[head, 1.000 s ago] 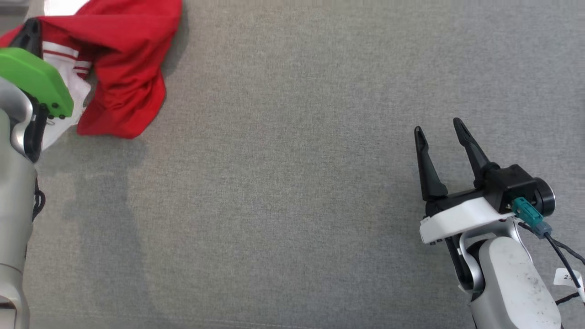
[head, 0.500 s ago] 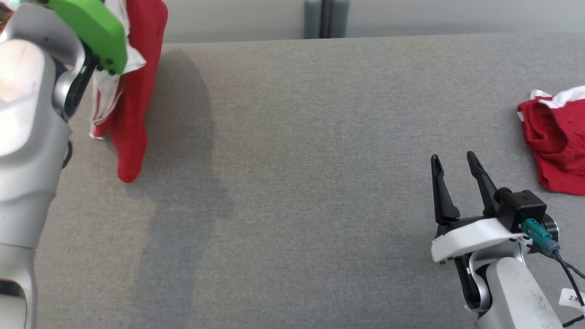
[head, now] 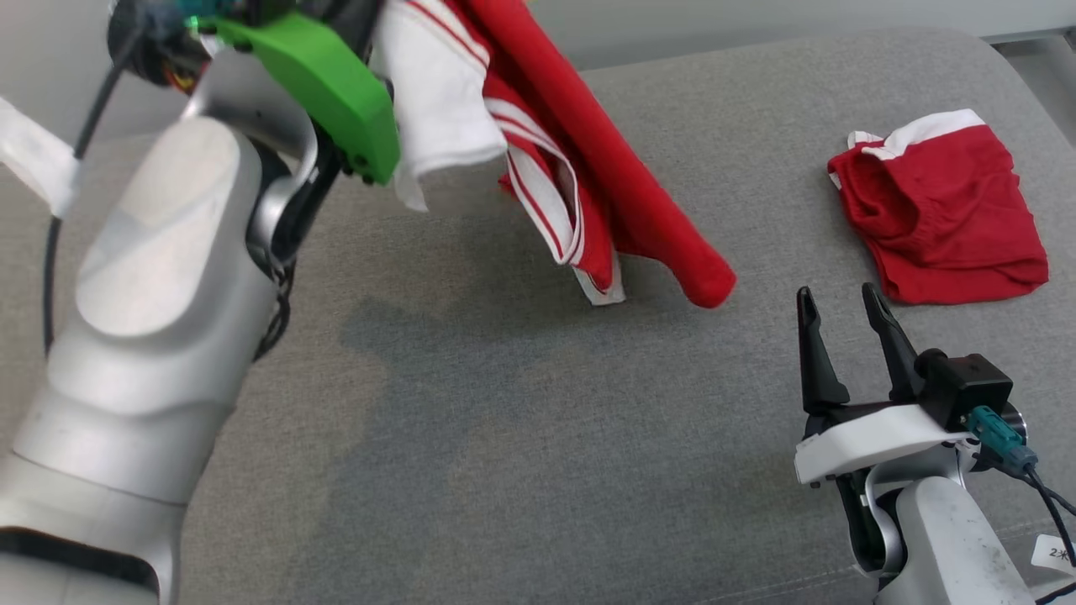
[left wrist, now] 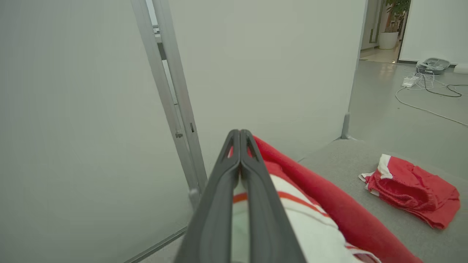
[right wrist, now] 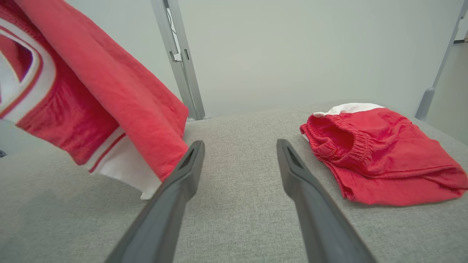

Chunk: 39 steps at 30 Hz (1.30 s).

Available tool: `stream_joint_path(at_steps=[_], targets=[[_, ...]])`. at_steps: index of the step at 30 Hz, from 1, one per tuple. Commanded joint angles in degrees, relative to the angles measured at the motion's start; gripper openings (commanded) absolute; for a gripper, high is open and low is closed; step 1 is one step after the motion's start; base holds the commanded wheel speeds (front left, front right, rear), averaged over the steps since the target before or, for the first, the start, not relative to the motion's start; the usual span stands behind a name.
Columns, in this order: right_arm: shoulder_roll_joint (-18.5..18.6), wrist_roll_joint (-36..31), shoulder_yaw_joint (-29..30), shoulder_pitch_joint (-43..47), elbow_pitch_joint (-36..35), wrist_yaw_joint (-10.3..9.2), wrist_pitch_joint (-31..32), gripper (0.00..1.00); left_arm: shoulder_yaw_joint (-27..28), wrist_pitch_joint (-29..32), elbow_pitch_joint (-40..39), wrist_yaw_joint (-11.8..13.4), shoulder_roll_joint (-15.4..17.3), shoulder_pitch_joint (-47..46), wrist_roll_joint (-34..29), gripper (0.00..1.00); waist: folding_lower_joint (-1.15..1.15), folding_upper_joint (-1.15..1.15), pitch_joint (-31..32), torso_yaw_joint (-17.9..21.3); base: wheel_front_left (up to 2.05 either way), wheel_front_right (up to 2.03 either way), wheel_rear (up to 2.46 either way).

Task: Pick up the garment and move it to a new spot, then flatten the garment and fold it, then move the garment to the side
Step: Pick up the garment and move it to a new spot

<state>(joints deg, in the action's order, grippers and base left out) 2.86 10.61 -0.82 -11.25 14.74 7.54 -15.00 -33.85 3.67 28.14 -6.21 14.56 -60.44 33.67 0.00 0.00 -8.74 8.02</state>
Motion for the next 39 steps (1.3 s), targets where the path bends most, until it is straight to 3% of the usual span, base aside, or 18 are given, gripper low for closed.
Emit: stream_joint_path(at_steps=[1, 9, 10, 11, 12, 19, 25, 35, 39], targets=[[0.09, 0.50, -0.04, 0.25, -0.16, -0.11, -0.24, 1.00, 0.11, -0.89, 0.72, 0.72, -0.45, 3.24, 1.04, 0.00, 0.00, 0.00, -1.64, 1.08, 0.00, 0.00, 0.00], [0.08, 1.03, 0.02, -0.89, -0.10, -0.11, -0.25, 1.00, -0.83, -5.97, 8.93, 3.59, -2.81, 18.16, 3.24, 0.00, 0.00, 0.00, -4.12, 0.54, 0.00, 0.00, 0.00], [0.08, 1.06, -0.17, -1.14, -0.11, -0.11, -0.25, 1.00, -1.00, -7.23, 10.49, 4.03, -3.11, 19.57, 3.01, 0.18, 0.00, 0.00, -4.38, 0.43, 0.00, 0.00, 0.00], [0.07, 1.06, -0.21, -1.27, -0.13, -0.11, -0.25, 1.00, -0.88, -8.27, 11.71, 4.49, -3.54, 20.55, 3.17, 0.81, 0.00, 0.00, -4.57, 0.31, 0.00, 0.00, 0.00], [0.08, 1.07, -0.29, -1.40, -0.12, -0.11, -0.25, 1.00, -0.65, -9.43, 12.93, 4.91, -3.94, 21.26, 3.39, 1.00, 0.00, 0.00, -4.70, 0.19, 0.00, 0.00, 0.00], [0.09, 0.34, 0.20, -1.82, 0.02, -0.11, -0.24, 1.00, 0.05, -15.81, 18.96, 4.82, -6.32, 21.64, 3.85, 1.00, 0.00, 0.00, -4.80, -1.40, 0.00, 0.00, 0.00], [0.09, -0.52, 0.67, -1.35, 0.44, -0.11, -0.25, 1.00, 1.30, -18.50, 18.35, 4.73, -7.11, 21.19, 2.85, 1.00, 0.00, 0.00, -2.31, -2.94, 0.00, 0.00, 0.00], [0.10, -3.07, 2.23, 0.98, 1.95, -0.11, -0.23, 1.00, 5.36, -18.86, 6.95, 6.99, -7.89, 32.73, -2.12, 1.00, 0.00, 0.00, 5.48, -6.77, 0.00, 0.00, 0.00], [0.09, -3.64, 2.11, 3.31, 2.07, -0.11, -0.23, 1.00, 9.36, -18.81, -0.68, 8.79, -8.92, 43.20, -4.62, 1.00, 0.00, 0.00, 8.69, -8.29, 0.00, 0.00, 0.00]])
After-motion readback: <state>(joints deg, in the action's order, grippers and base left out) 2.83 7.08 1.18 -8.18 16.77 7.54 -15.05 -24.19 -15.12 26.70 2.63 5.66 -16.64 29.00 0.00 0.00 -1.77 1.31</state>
